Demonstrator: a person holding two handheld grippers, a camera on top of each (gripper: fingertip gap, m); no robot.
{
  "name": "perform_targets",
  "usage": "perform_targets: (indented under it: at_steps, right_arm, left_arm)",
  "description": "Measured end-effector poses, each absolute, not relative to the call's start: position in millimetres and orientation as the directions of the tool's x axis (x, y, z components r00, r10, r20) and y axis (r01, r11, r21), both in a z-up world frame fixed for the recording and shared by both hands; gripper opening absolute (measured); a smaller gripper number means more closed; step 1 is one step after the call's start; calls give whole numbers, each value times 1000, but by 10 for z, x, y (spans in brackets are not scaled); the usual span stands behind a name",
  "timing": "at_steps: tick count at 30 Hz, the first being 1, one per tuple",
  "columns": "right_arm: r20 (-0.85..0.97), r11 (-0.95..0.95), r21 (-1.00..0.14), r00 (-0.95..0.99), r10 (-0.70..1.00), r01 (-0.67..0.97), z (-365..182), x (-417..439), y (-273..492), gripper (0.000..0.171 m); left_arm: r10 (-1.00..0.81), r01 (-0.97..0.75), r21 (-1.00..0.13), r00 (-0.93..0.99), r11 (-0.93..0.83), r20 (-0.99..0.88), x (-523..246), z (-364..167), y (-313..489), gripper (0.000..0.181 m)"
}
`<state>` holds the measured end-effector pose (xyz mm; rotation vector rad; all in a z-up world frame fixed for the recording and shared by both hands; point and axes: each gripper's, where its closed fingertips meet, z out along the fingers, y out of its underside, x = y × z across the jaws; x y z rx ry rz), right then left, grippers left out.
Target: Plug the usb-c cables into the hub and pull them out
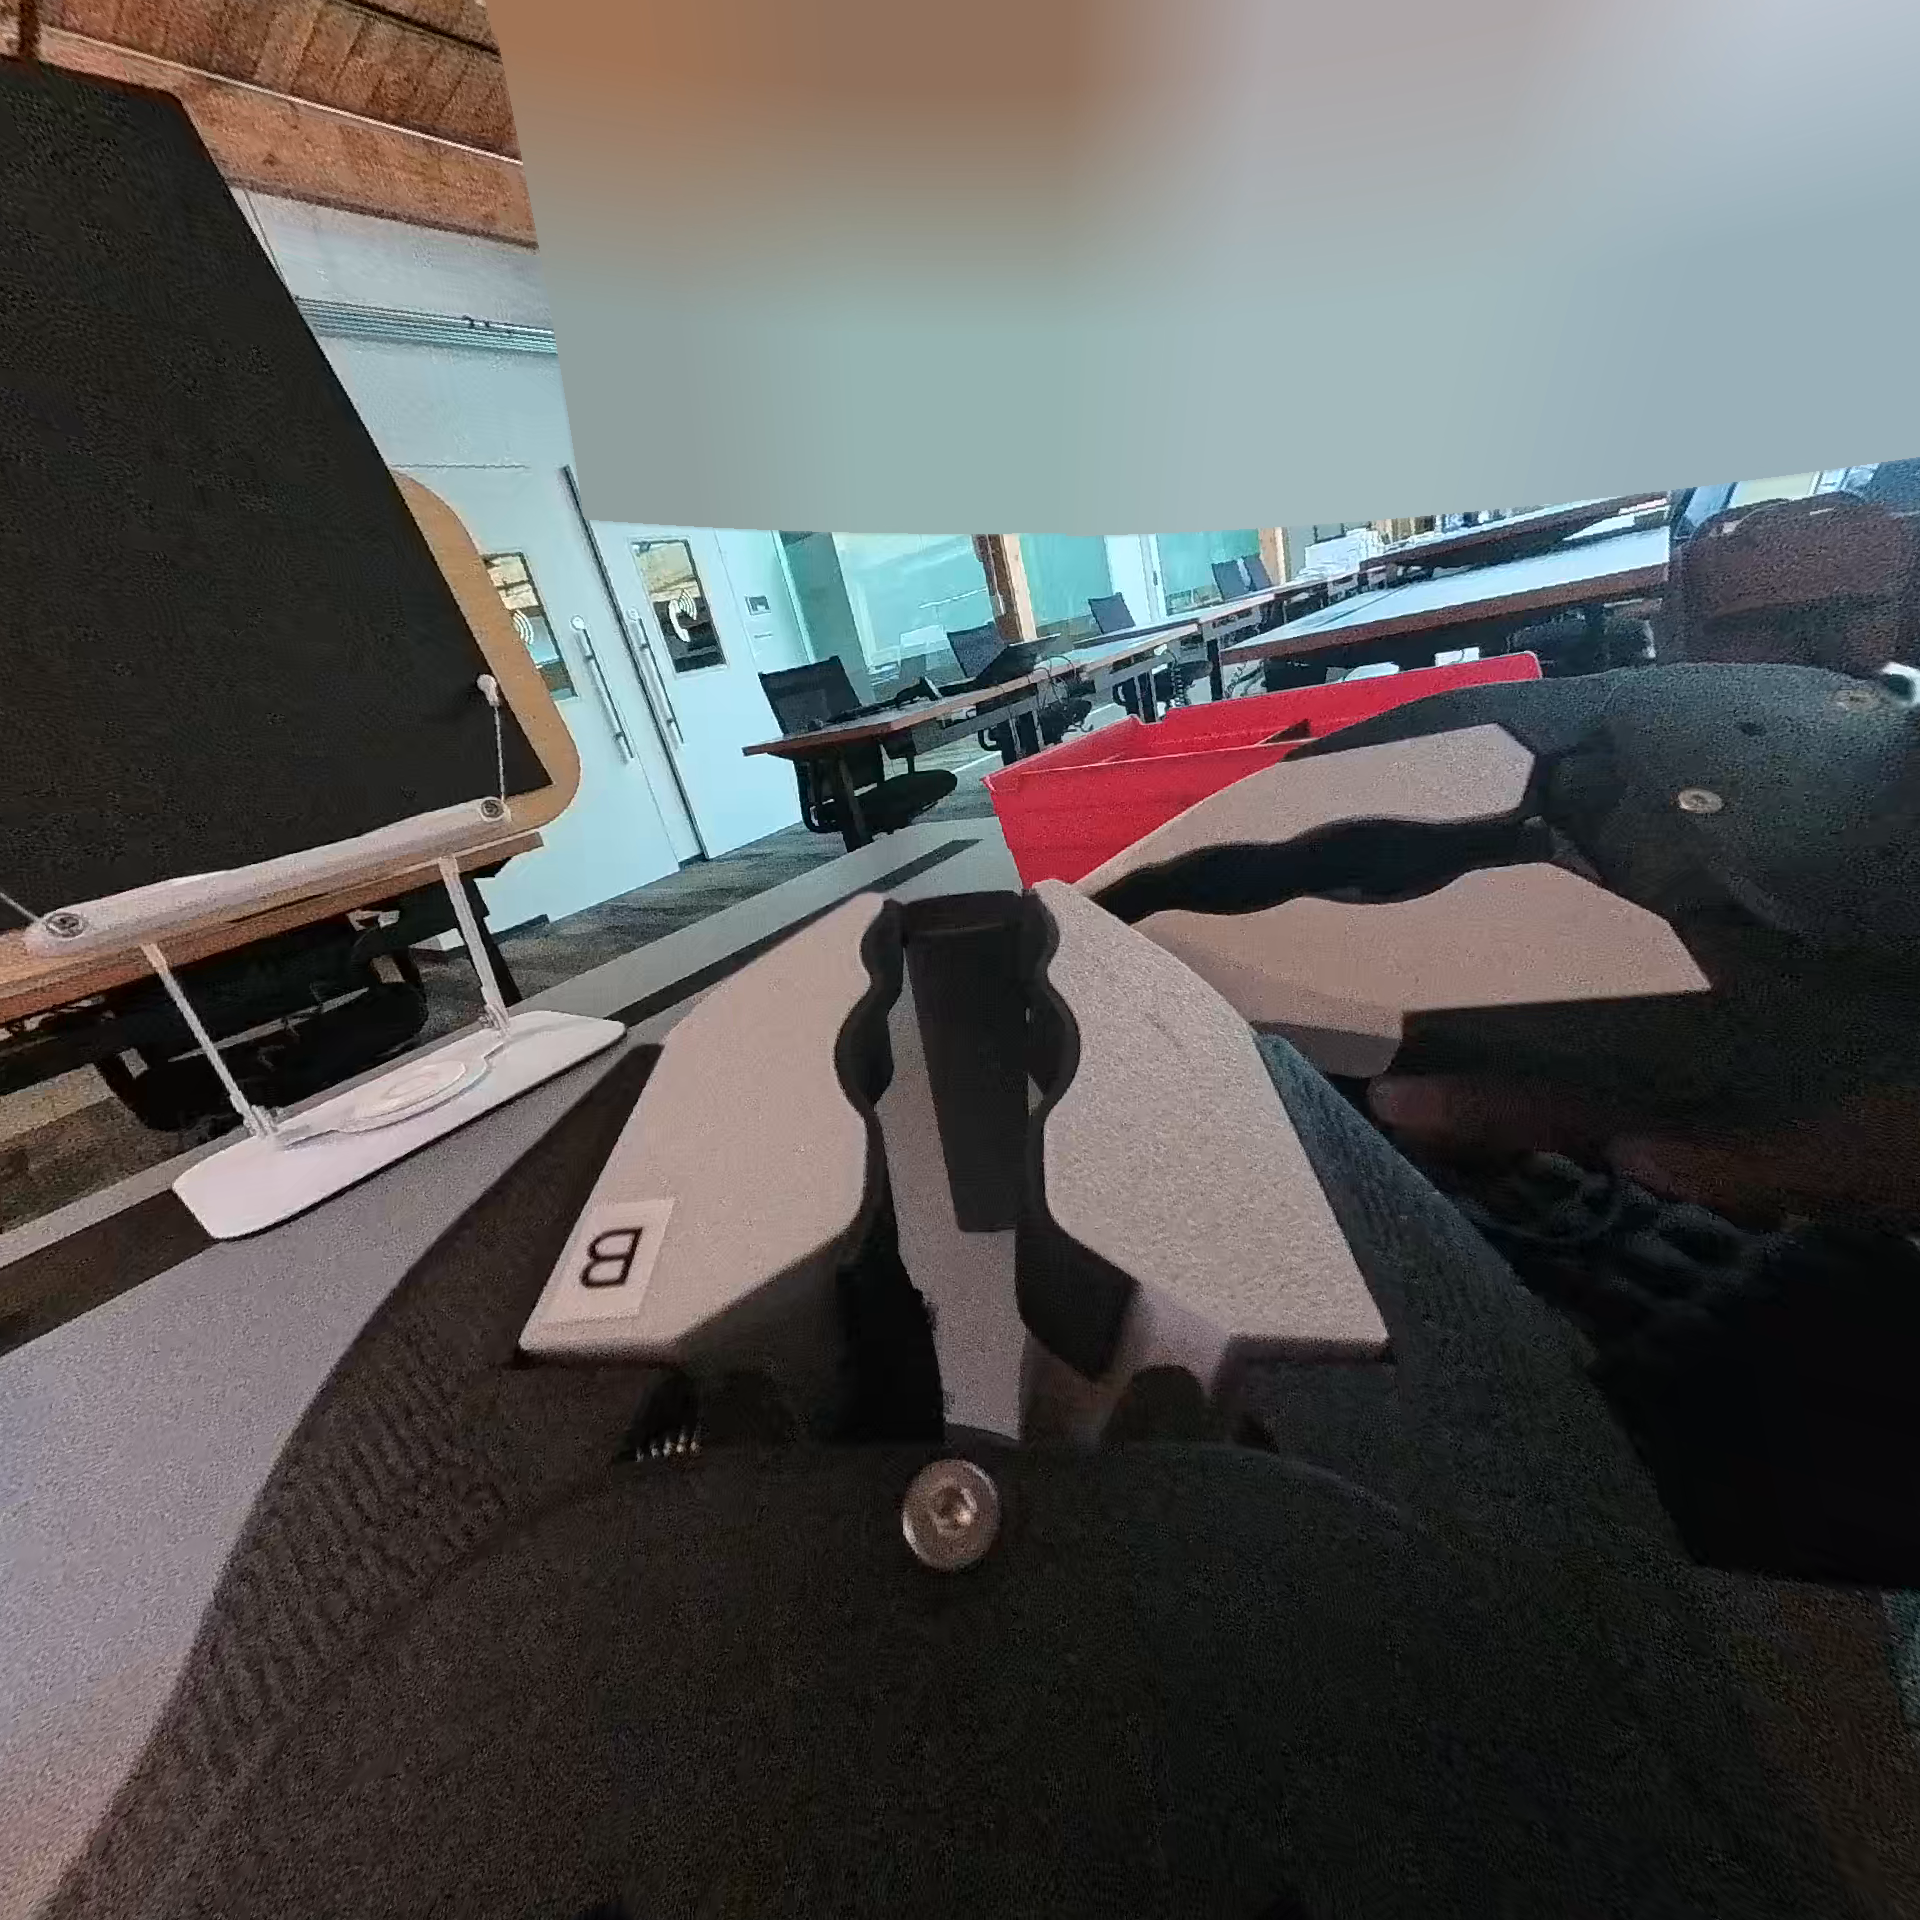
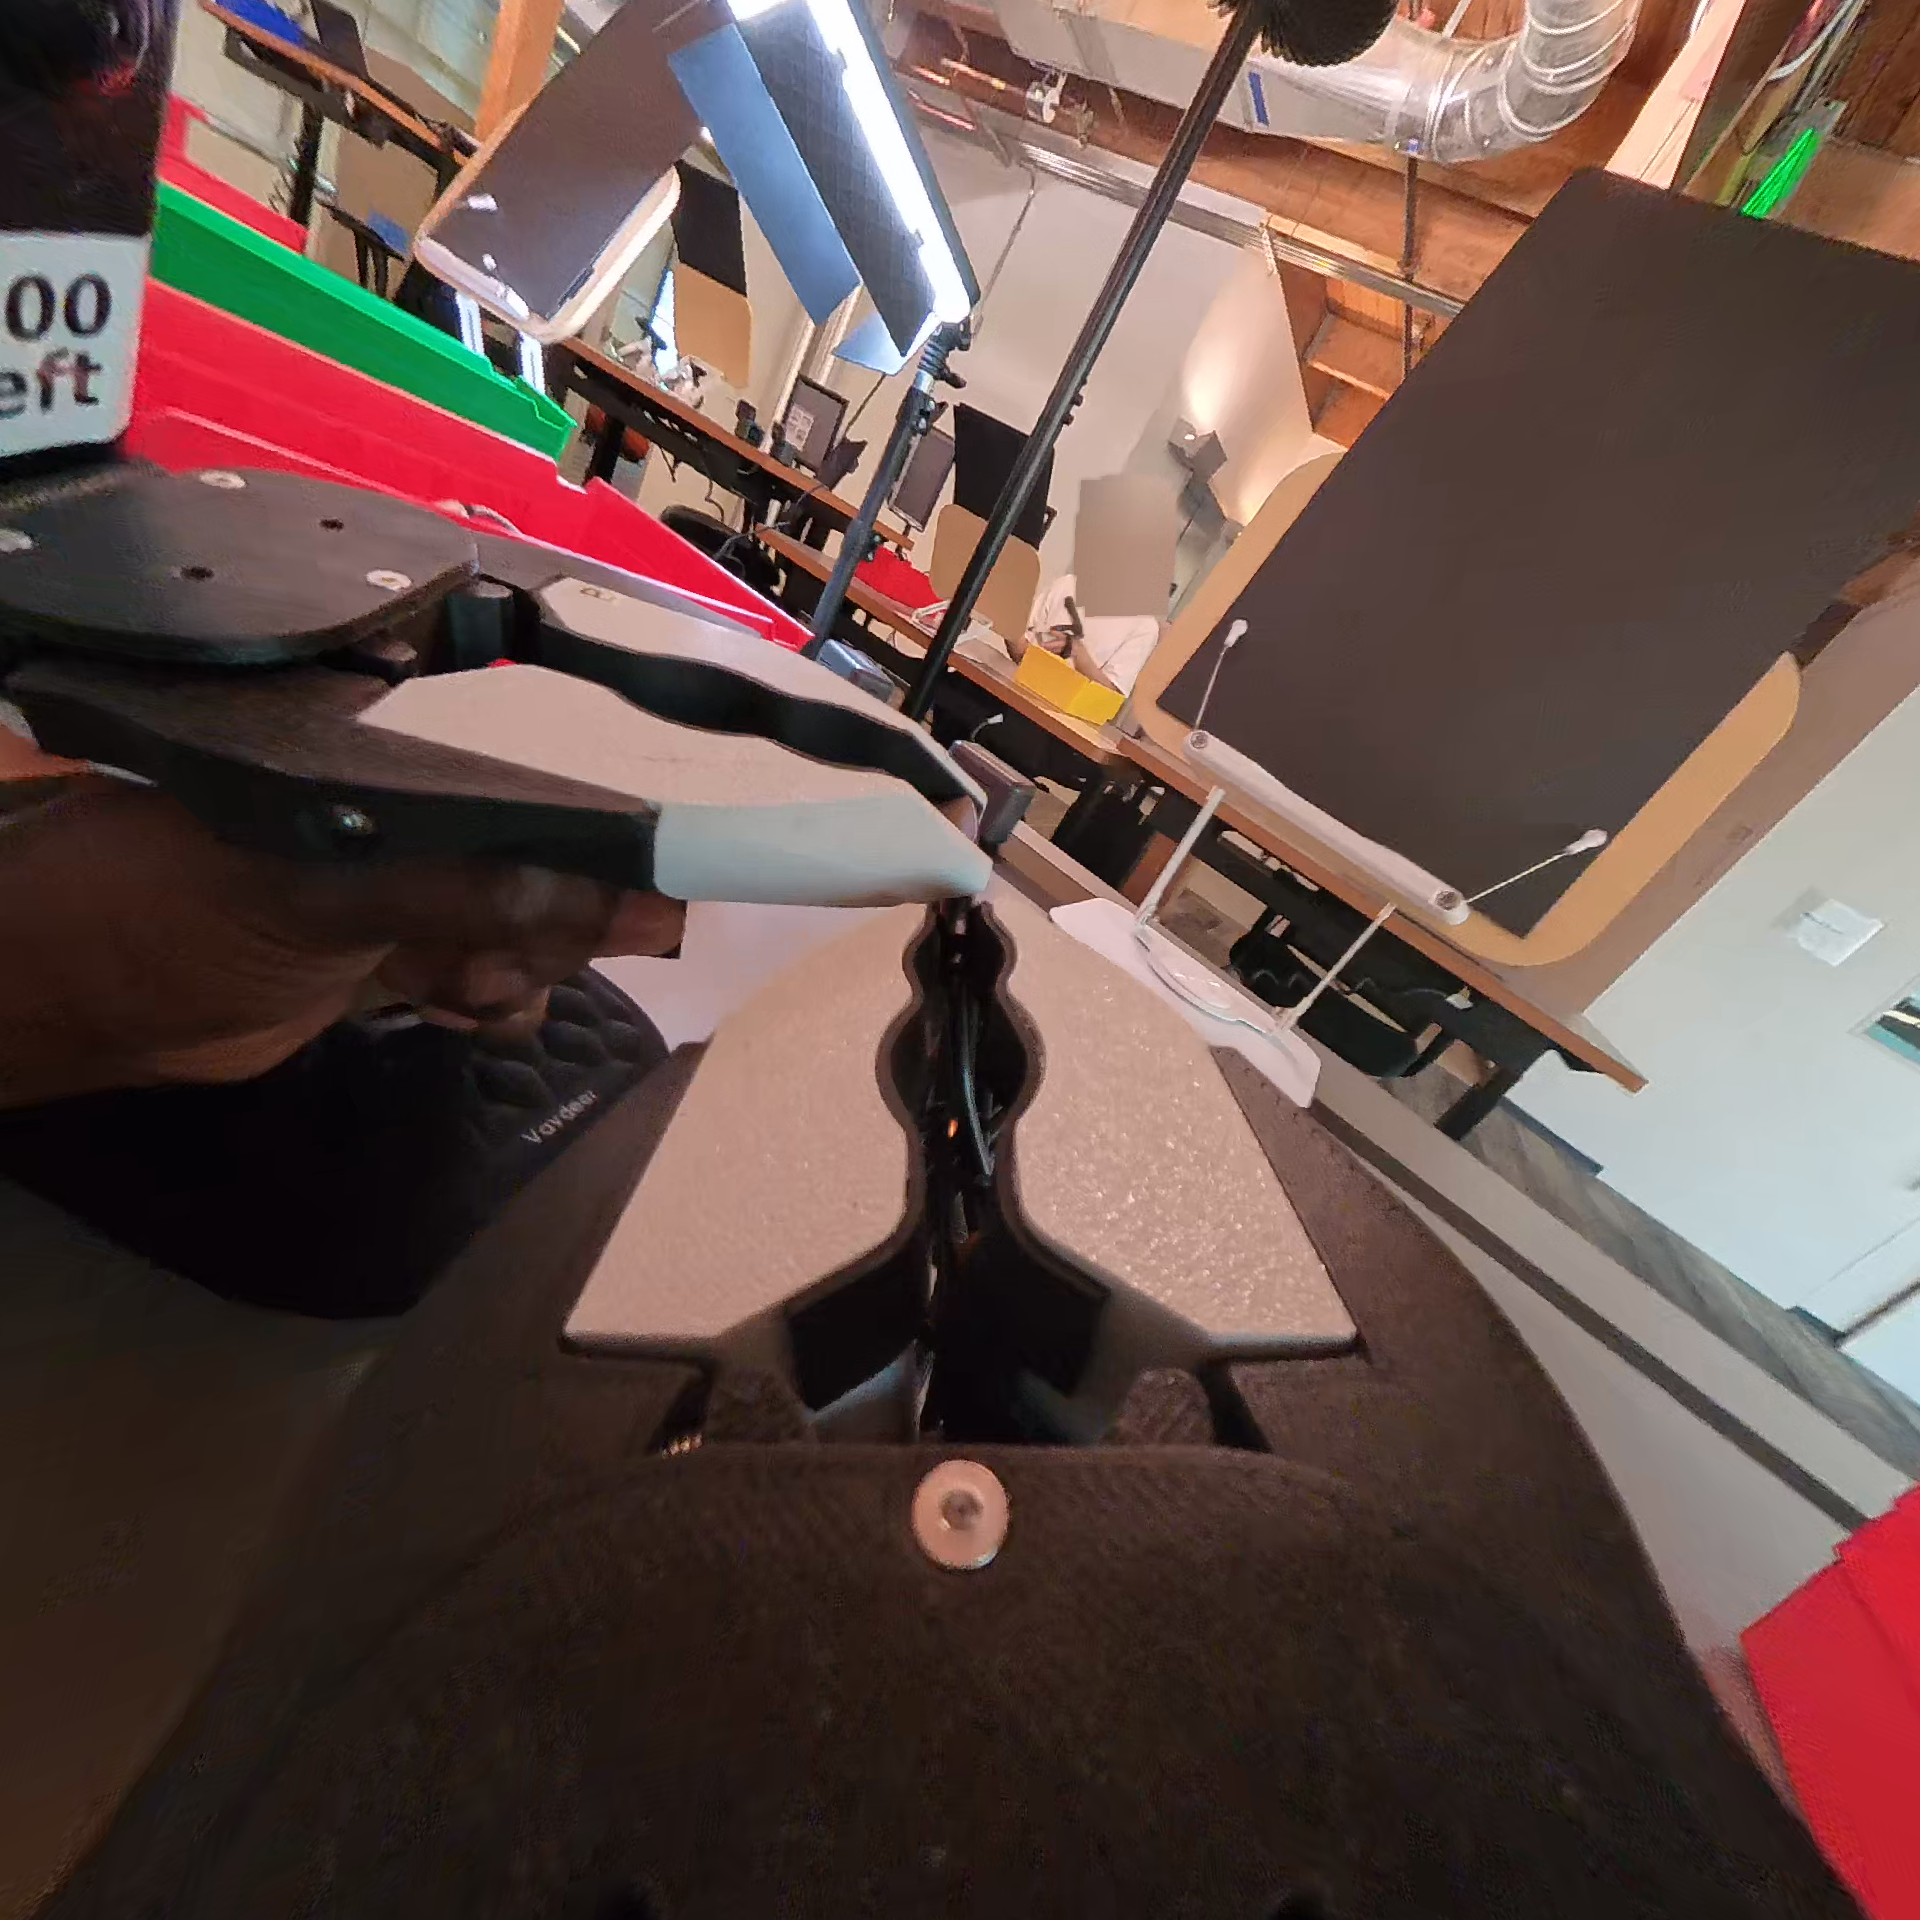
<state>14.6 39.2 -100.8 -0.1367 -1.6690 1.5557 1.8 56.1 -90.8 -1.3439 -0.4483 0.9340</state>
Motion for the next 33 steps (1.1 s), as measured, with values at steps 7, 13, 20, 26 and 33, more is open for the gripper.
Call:
perform_targets:
  at_steps: [7, 13, 20, 26, 33]
  right_arm:
    - [526, 284, -845, -609, 593, -453, -1052, 118, 407, 5]
    - [343, 152, -938, -764, 547, -312, -1056, 126, 476, 5]
    - [-421, -513, -826, -860, 288, 233, -429, -132, 865, 5]
    - [-562, -609, -702, -813, 154, 370, -431, -67, 732, 5]
    - [-507, -530, -774, -841, 190, 347, -489, 72, 539, 5]
  left_arm:
    - [782, -297, -952, 575, -76, -242, -8, -956, 573, 22]
    - [724, -268, -963, 660, -21, -200, 13, -965, 653, 23]
    - [791, -431, -902, 559, 23, -247, 66, -671, 565, 50]
    - [829, -387, -910, 452, -149, -328, -86, -473, 698, 43]
    - [783, -314, -893, 442, -323, -439, -171, -648, 648, 24]
